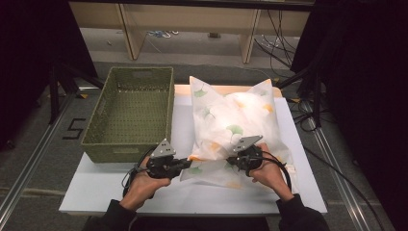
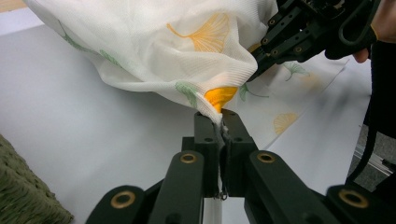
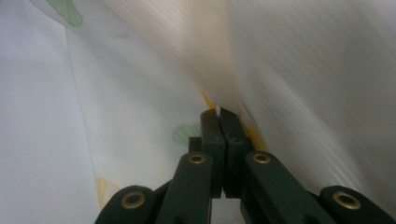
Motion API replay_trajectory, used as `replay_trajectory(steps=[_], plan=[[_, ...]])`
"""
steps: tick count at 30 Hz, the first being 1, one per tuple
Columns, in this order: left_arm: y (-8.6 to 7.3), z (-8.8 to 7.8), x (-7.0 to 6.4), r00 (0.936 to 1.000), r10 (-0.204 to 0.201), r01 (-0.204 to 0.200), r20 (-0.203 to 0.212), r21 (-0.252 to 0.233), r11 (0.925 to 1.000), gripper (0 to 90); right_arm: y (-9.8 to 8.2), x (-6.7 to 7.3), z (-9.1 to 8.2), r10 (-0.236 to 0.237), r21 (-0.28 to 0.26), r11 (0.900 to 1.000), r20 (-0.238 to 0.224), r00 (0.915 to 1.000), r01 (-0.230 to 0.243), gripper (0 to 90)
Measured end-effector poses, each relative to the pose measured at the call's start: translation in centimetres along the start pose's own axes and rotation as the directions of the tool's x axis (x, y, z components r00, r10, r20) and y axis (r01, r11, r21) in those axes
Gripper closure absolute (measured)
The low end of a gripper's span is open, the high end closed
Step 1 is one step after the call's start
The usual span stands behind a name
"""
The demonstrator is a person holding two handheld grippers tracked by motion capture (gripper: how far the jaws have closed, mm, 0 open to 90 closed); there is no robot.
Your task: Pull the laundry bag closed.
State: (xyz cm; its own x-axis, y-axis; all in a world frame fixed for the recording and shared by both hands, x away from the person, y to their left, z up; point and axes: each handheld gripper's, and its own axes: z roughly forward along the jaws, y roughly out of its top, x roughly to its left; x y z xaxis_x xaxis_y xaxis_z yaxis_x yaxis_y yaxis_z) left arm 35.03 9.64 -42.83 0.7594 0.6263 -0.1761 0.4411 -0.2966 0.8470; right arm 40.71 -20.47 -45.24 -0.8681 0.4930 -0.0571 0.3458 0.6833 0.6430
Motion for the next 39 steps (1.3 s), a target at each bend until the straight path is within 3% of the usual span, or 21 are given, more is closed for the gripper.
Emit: replay_trajectory(steps=[1,7,8,13,16,18,21,24,27,30,32,38,39], plan=[[0.0,0.0,0.1,1.0000,0.005,-0.005,0.002,0.002,1.0000,85.9,-0.2,-0.1,-0.2,0.025,0.010,1.000,-0.001,0.9997,-0.025,90.0],[-0.2,0.0,0.1,1.0000,-0.009,0.009,-0.001,0.003,1.0000,85.9,-1.2,-1.0,-0.9,0.021,0.008,1.000,0.036,0.9991,-0.021,90.0],[-0.2,0.0,0.1,1.0000,-0.009,0.009,-0.002,0.003,1.0000,86.0,-1.5,-1.0,-0.9,0.046,0.010,0.999,0.026,0.9986,-0.046,90.0],[-0.3,-0.1,0.1,1.0000,0.004,-0.004,-0.002,0.007,1.0000,85.9,-2.3,-1.5,-1.2,0.052,0.011,0.999,0.033,0.9981,-0.053,90.0],[-0.3,-0.1,0.1,1.0000,-0.007,0.007,0.002,0.010,0.9999,86.0,-2.7,-1.7,-1.6,0.059,0.026,0.998,0.024,0.9980,-0.059,90.0],[-0.4,-0.1,0.0,1.0000,-0.007,0.007,-0.004,0.008,0.9999,86.0,-3.0,-1.6,-1.6,0.093,0.013,0.996,0.036,0.9950,-0.094,90.0],[-0.4,-0.1,0.1,0.9999,0.010,-0.010,-0.004,0.007,0.9999,86.0,-3.4,-1.9,-1.9,0.074,0.025,0.997,0.033,0.9967,-0.075,90.0],[-0.5,-0.2,0.1,1.0000,-0.005,0.005,-0.007,0.012,0.9999,86.0,-4.0,-2.0,-2.2,0.103,0.012,0.995,0.047,0.9936,-0.103,90.0],[-0.6,-0.2,0.2,1.0000,0.002,-0.002,-0.008,0.010,1.0000,86.0,-4.8,-2.4,-2.6,0.099,0.011,0.995,0.070,0.9926,-0.100,90.0],[-0.7,-0.3,0.1,0.9998,-0.011,0.011,-0.017,0.008,0.9999,86.0,-5.3,-2.6,-2.9,0.133,0.011,0.991,0.060,0.9893,-0.134,90.0],[-0.7,-0.3,0.1,0.9998,-0.012,0.013,-0.013,0.012,0.9998,86.0,-5.6,-2.8,-3.1,0.120,0.008,0.993,0.068,0.9904,-0.121,90.0],[-0.8,-0.5,0.3,0.9998,-0.011,0.012,-0.016,0.009,0.9999,86.0,-6.5,-2.9,-3.6,0.154,0.010,0.988,0.087,0.9842,-0.156,90.0],[-0.8,-0.5,0.3,0.9998,-0.012,0.013,-0.012,0.016,0.9998,86.0,-6.6,-3.1,-3.7,0.143,0.021,0.989,0.071,0.9871,-0.145,90.0]])
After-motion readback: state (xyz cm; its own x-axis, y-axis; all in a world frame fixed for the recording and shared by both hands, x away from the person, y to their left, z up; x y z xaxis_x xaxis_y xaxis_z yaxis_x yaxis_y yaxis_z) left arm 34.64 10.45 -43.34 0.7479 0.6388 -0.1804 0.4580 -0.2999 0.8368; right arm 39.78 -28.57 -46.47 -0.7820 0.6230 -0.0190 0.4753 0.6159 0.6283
